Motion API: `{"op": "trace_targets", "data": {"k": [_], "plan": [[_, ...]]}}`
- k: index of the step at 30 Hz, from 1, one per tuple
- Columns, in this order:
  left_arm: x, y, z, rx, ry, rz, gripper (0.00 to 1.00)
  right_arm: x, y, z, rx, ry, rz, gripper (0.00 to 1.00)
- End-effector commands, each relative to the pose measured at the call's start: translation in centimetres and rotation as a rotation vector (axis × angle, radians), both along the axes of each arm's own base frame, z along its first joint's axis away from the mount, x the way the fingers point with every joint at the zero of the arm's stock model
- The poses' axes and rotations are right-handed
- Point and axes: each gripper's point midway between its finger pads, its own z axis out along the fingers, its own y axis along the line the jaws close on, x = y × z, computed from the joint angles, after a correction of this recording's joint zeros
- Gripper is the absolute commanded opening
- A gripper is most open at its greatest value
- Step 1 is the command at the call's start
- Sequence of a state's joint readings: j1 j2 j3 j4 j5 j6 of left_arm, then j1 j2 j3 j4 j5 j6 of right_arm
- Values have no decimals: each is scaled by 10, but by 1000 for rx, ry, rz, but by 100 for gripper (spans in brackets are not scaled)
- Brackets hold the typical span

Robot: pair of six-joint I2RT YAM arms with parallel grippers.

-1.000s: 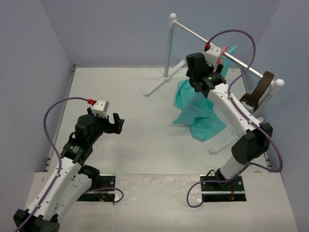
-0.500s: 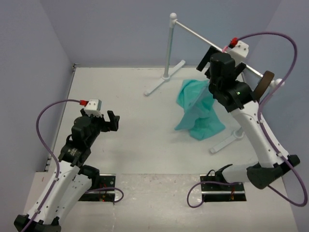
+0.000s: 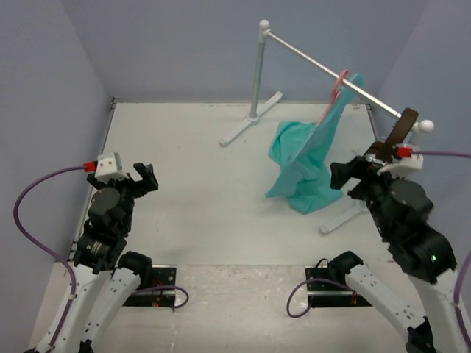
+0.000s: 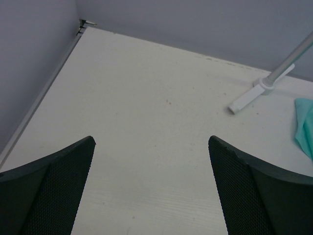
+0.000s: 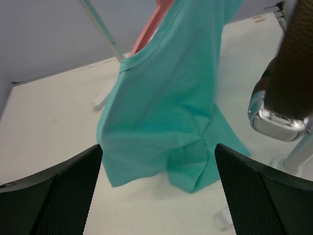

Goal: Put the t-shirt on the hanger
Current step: Reset both arms

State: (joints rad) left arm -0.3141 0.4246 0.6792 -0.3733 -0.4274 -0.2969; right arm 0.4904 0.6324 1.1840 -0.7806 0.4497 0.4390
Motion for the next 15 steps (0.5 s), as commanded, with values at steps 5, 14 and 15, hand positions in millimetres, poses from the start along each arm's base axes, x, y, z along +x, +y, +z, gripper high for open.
{"op": "trace_targets", "data": {"k": [5, 14, 15], "plan": [[-12, 19, -17, -12, 11, 97, 100, -60, -19, -12, -11, -53, 89, 99], [-13, 16, -21, -4, 9, 72, 100, -55, -33, -51, -41, -30, 2, 99], [-13, 17, -21, -1, 11, 75, 100, -52, -31, -58, -39, -26, 5, 99]]}}
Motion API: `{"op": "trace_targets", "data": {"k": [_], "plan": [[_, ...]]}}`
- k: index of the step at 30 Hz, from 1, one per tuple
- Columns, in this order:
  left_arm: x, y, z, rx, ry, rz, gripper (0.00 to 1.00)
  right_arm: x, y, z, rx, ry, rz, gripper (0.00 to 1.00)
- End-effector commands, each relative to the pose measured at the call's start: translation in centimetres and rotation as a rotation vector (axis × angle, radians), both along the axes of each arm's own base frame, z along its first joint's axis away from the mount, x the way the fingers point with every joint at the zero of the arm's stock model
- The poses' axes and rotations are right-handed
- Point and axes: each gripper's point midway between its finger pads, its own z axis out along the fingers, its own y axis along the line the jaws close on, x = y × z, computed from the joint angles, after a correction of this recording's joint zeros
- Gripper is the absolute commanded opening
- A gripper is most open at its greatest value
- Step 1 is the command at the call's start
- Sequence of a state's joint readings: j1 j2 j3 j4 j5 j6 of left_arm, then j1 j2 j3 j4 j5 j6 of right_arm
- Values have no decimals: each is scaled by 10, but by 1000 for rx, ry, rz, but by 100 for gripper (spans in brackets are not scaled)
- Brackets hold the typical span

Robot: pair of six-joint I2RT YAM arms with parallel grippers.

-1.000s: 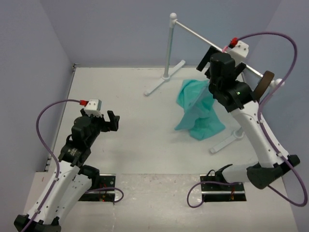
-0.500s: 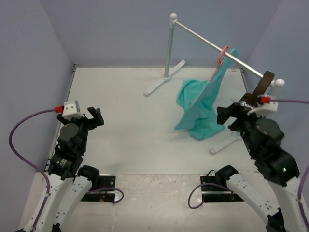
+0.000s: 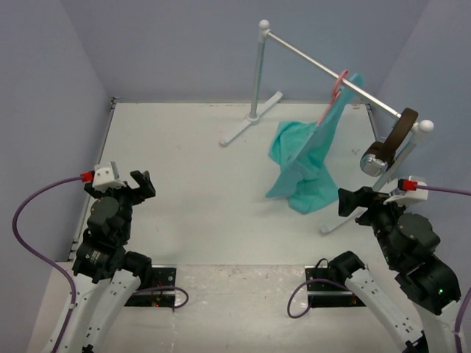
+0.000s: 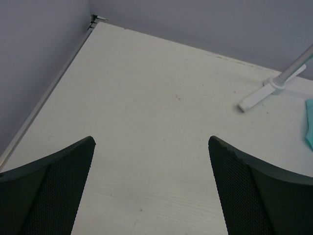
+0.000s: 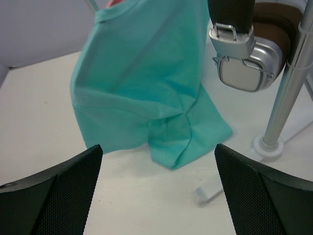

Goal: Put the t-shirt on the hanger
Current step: Reset both arms

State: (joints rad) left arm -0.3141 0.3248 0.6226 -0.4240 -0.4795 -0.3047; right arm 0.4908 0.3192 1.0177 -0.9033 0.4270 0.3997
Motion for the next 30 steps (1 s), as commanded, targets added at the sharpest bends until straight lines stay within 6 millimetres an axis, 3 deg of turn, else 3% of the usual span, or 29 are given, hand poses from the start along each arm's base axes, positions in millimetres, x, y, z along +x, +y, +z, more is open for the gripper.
{"op": "trace_targets", "data": {"k": [1, 15, 30], "plan": [[2, 4, -6, 0, 8, 26, 100, 7, -1, -20, -14, -3, -23, 99], [-1, 7, -5, -9, -31, 36, 100, 16, -7, -34, -18, -2, -83, 99], [3, -11, -7, -2, -34, -63, 100, 17, -7, -37, -11, 8, -90, 99]]}}
